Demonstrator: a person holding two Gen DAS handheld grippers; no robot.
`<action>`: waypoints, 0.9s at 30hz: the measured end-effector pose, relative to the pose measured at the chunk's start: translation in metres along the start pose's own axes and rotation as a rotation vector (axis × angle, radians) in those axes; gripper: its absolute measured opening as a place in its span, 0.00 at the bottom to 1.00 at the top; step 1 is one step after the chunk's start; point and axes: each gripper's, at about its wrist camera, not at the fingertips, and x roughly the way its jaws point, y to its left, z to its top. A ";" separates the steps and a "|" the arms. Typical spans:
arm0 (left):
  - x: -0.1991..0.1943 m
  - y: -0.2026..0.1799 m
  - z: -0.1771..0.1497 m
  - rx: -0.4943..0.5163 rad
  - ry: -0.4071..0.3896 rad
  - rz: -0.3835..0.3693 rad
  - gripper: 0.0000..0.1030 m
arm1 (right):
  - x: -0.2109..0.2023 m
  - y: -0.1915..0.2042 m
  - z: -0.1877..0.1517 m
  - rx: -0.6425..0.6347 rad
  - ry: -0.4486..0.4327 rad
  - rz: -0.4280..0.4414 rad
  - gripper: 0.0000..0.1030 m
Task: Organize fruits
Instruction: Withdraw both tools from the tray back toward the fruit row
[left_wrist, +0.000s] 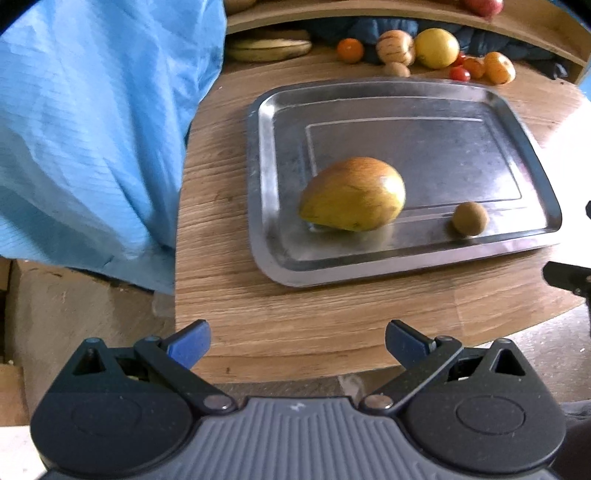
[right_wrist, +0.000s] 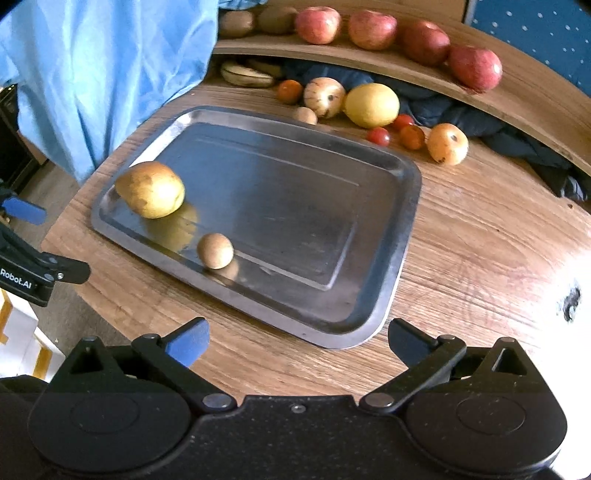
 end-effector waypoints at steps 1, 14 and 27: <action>0.001 0.002 0.001 -0.001 0.007 0.005 0.99 | 0.001 -0.001 0.001 0.004 0.003 -0.005 0.99; 0.008 0.033 0.043 -0.015 0.022 0.054 0.99 | 0.012 -0.015 0.034 0.075 -0.027 -0.017 0.99; 0.001 0.046 0.097 0.038 -0.057 0.037 0.99 | 0.024 -0.017 0.063 0.115 -0.061 -0.026 0.99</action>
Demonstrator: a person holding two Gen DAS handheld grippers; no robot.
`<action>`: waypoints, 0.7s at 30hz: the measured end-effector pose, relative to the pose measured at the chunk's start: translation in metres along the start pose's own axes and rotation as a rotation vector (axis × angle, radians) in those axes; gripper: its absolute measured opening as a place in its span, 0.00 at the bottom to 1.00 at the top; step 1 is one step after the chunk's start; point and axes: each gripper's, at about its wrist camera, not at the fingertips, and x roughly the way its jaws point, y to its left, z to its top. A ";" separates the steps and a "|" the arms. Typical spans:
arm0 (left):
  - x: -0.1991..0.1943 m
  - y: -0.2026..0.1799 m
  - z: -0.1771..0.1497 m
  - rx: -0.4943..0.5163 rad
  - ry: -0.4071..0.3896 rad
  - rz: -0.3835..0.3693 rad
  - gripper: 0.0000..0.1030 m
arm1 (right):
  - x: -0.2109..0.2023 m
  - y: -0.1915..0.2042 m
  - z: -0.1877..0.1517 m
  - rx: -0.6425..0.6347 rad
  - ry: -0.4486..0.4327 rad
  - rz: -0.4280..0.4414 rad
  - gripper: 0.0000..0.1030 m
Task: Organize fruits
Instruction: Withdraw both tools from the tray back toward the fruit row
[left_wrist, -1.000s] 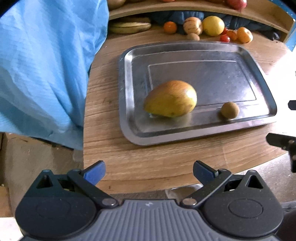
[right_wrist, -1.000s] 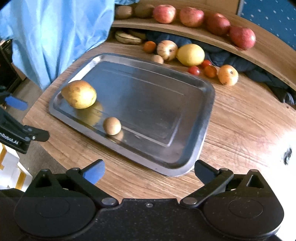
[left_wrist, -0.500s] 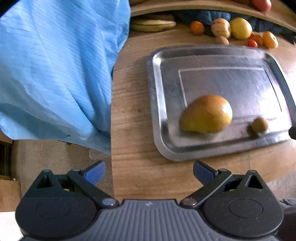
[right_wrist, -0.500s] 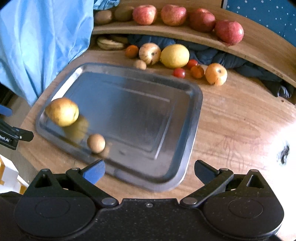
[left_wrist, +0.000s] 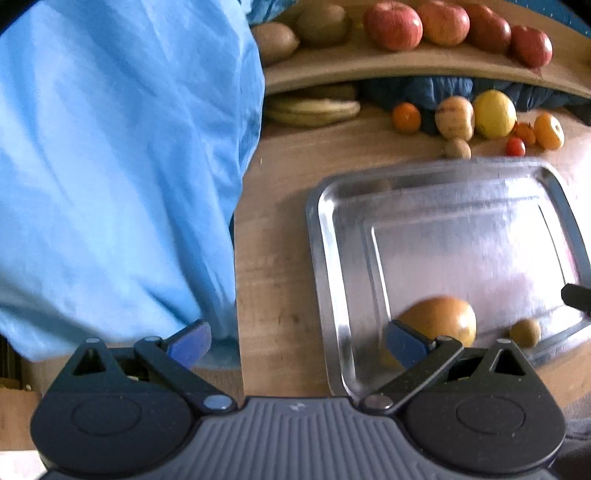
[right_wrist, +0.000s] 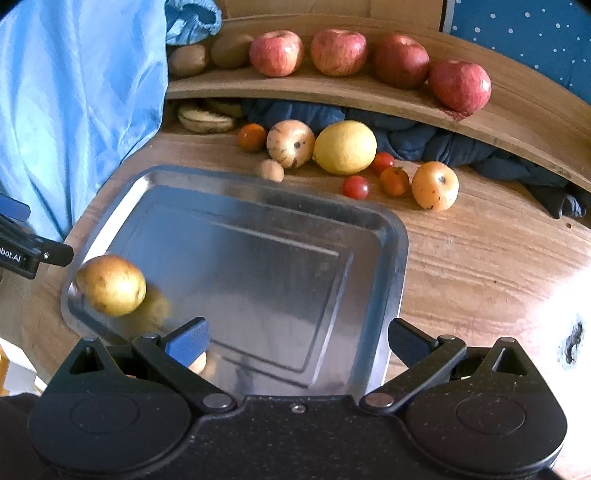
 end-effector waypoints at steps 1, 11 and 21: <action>0.000 0.001 0.004 0.005 -0.008 -0.002 0.99 | 0.001 0.000 0.001 0.006 -0.005 -0.001 0.99; 0.008 -0.003 0.043 0.023 -0.084 -0.037 0.99 | 0.004 -0.001 0.016 0.065 -0.075 0.005 0.99; 0.027 -0.010 0.077 0.024 -0.122 -0.066 0.99 | 0.011 0.003 0.026 0.096 -0.112 0.018 0.99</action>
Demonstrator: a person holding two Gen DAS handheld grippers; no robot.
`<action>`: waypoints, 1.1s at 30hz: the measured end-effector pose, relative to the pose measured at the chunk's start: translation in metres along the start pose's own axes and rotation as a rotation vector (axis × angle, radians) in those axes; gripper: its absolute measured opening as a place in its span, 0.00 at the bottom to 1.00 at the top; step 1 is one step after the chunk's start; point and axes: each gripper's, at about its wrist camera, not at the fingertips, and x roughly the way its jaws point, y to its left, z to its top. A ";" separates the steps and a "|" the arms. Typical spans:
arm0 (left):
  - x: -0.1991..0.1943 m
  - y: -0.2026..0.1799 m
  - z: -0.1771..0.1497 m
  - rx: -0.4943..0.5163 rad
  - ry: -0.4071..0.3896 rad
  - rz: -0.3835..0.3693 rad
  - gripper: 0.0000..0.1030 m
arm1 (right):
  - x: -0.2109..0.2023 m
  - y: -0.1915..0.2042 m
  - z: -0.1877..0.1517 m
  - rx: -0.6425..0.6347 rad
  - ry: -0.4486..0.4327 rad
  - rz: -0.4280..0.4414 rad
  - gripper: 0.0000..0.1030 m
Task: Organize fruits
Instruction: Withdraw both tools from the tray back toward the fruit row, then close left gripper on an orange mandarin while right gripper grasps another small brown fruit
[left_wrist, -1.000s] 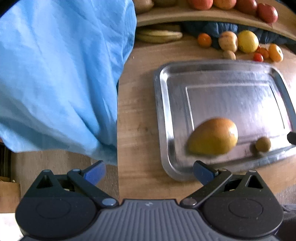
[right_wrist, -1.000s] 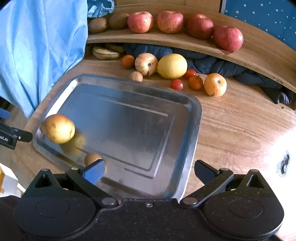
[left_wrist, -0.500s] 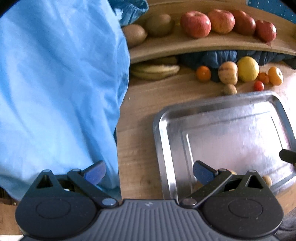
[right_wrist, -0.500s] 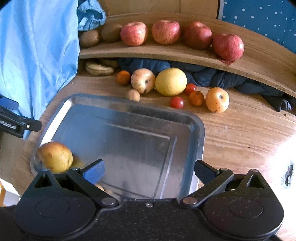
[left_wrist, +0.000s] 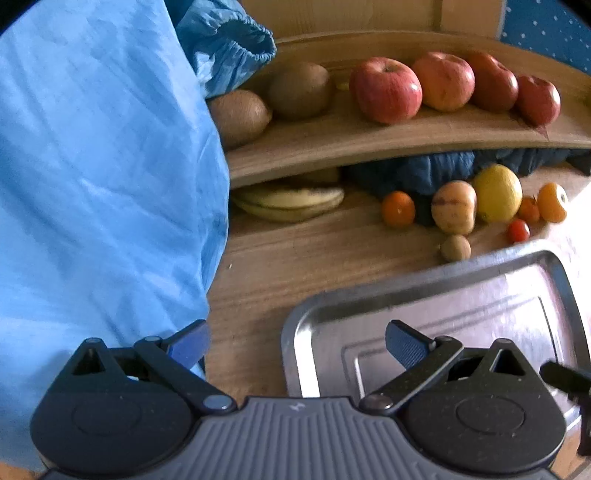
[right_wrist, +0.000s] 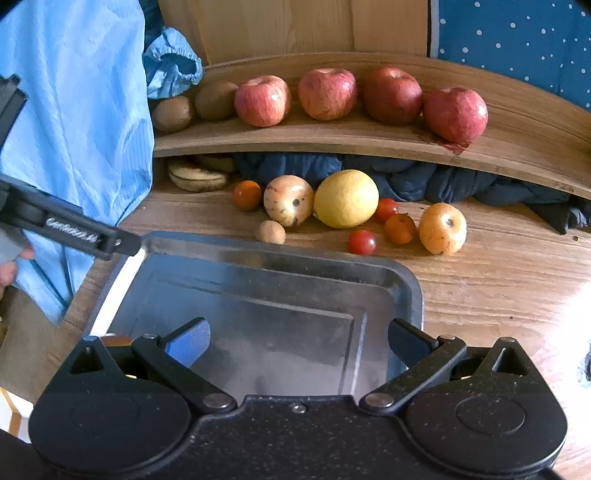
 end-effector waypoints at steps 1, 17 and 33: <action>0.002 -0.001 0.003 -0.007 -0.002 -0.003 0.99 | 0.001 0.001 0.001 0.000 0.000 -0.001 0.99; 0.041 -0.009 0.039 -0.146 -0.006 -0.072 0.99 | 0.026 0.016 0.017 -0.066 0.010 -0.010 0.99; 0.077 -0.019 0.067 -0.143 0.008 -0.172 0.99 | 0.064 0.028 0.054 -0.097 0.006 -0.050 0.92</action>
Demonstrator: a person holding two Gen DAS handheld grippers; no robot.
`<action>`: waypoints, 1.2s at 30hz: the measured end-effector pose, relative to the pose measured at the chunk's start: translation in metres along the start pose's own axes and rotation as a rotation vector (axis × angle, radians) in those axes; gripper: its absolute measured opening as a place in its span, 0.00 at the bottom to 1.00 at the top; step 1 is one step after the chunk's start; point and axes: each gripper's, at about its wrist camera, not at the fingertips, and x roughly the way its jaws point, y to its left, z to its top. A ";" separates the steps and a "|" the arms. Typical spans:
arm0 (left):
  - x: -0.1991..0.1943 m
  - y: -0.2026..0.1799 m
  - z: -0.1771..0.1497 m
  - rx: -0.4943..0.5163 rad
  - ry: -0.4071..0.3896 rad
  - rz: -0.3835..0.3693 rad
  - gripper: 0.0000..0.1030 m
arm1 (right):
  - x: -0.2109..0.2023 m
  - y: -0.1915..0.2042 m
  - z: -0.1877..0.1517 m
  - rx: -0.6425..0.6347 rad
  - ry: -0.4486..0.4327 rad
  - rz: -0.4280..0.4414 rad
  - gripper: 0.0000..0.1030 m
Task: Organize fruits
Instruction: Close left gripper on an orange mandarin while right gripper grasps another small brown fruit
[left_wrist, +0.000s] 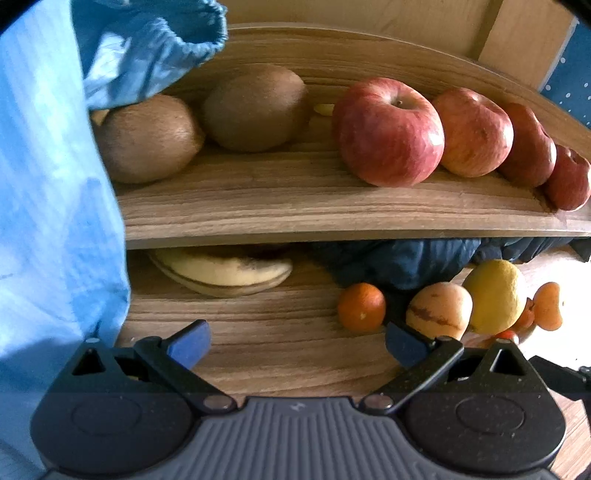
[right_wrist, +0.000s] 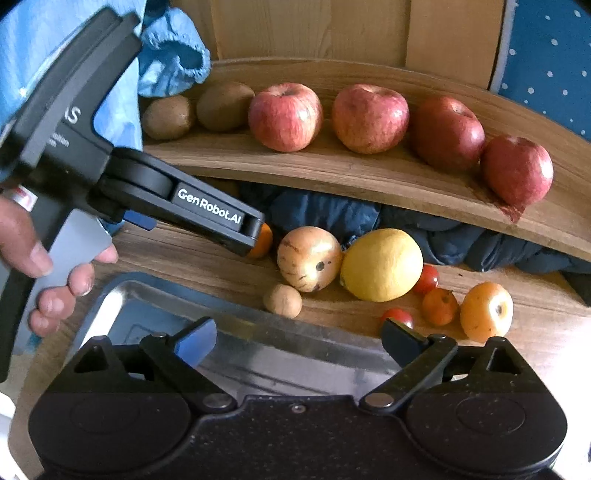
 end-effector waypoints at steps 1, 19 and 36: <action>0.002 -0.001 0.001 0.002 0.001 -0.001 0.99 | 0.002 0.000 0.001 0.003 0.002 0.001 0.92; 0.032 -0.014 0.015 -0.003 0.028 -0.039 0.95 | 0.026 0.005 0.010 0.038 0.043 -0.030 0.80; 0.040 0.000 0.012 -0.056 0.044 -0.142 0.70 | 0.035 0.011 0.017 0.046 0.054 -0.013 0.64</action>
